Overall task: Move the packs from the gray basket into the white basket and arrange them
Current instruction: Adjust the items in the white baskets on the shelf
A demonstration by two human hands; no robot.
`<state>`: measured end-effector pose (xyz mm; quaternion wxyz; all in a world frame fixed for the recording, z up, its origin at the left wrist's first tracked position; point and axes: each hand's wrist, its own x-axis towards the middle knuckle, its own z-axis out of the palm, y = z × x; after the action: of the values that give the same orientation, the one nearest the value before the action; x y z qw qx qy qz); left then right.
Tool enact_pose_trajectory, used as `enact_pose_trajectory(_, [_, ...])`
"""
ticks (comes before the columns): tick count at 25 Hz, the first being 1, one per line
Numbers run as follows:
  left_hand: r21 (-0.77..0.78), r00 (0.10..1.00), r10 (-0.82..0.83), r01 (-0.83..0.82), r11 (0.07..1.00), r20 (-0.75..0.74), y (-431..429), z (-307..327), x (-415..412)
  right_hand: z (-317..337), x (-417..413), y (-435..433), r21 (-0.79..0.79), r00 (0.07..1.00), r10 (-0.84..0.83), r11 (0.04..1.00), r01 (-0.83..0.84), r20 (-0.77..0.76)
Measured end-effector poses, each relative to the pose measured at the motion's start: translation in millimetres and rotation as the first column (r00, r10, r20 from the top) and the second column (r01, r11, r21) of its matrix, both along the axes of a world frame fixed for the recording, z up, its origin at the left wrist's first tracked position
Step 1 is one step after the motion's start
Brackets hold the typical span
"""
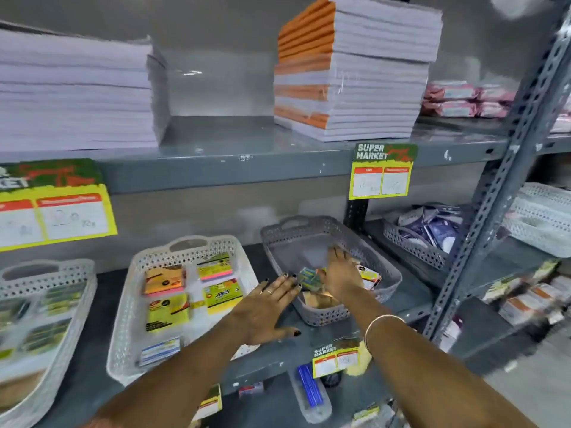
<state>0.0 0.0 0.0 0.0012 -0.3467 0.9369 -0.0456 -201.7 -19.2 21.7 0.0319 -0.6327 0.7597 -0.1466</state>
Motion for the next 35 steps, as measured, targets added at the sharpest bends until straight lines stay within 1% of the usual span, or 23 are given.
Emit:
enact_pose_trajectory(2, [0.037,0.999,-0.034,0.034,0.999,-0.004,-7.3,-3.6,-4.2,-8.5,-2.4,-13.1,0.096,0.998,0.059,0.994,-0.061,0.021])
enact_pose_trajectory(5, [0.066,0.999,-0.047,0.048,0.997,-0.012,-15.7,-11.0,-9.2,-22.6,-5.0,-32.3,0.299,0.99,0.131,0.944,-0.14,0.048])
enact_pose_trajectory(6, [0.07,0.998,-0.055,0.055,0.996,0.003,-16.5,-12.2,-11.6,-27.1,-4.4,-38.9,0.345,0.987,0.151,0.925,-0.158,0.048])
enact_pose_trajectory(8, [0.068,0.999,-0.053,0.054,0.996,-0.005,-17.9,-13.9,-13.2,-31.5,-3.1,-47.1,0.374,0.984,0.173,0.911,-0.173,0.035])
enact_pose_trajectory(10, [0.056,0.998,-0.056,0.057,0.997,-0.032,-18.6,-14.7,-14.0,-33.5,-2.7,-52.4,0.347,0.985,0.174,0.923,-0.167,0.01])
enact_pose_trajectory(15, [0.035,0.998,-0.044,0.045,0.998,-0.034,-17.8,-19.7,-12.4,-35.2,-0.3,-57.1,0.288,0.983,0.182,0.941,-0.177,0.009])
enact_pose_trajectory(18, [0.045,0.997,-0.035,0.038,0.998,-0.065,-16.6,-16.6,-11.4,-28.4,0.3,-59.1,0.263,0.981,0.192,0.948,-0.181,-0.019])
enact_pose_trajectory(22, [-0.015,0.981,0.096,-0.099,0.995,-0.17,-16.2,-8.7,14.9,-7.1,5.4,-66.0,0.202,0.979,0.198,0.962,-0.186,-0.039])
enact_pose_trajectory(24, [-0.073,0.959,0.2,-0.218,0.973,-0.199,-14.3,-7.3,48.0,4.9,17.3,-71.1,0.152,0.975,0.223,0.964,-0.217,-0.023])
enact_pose_trajectory(27, [-0.148,0.895,0.359,-0.405,0.902,-0.265,1.0,-2.9,111.2,22.0,54.4,-76.4,0.086,0.954,0.299,0.95,-0.299,0.018])
enact_pose_trajectory(30, [-0.143,0.819,0.479,-0.54,0.829,-0.317,35.3,-1.4,170.9,32.5,115.1,-71.4,0.036,0.923,0.384,0.923,-0.384,0.014])
enact_pose_trajectory(32, [-0.184,0.811,0.506,-0.568,0.803,-0.294,61.2,-10.7,204.9,35.7,164.8,-65.0,0.013,0.897,0.443,0.897,-0.443,0.005])
enact_pose_trajectory(35, [-0.291,0.866,0.458,-0.5,0.816,-0.202,95.8,-25.7,258.4,37.7,247.0,-48.5,-0.006,0.863,0.504,0.863,-0.504,0.022])
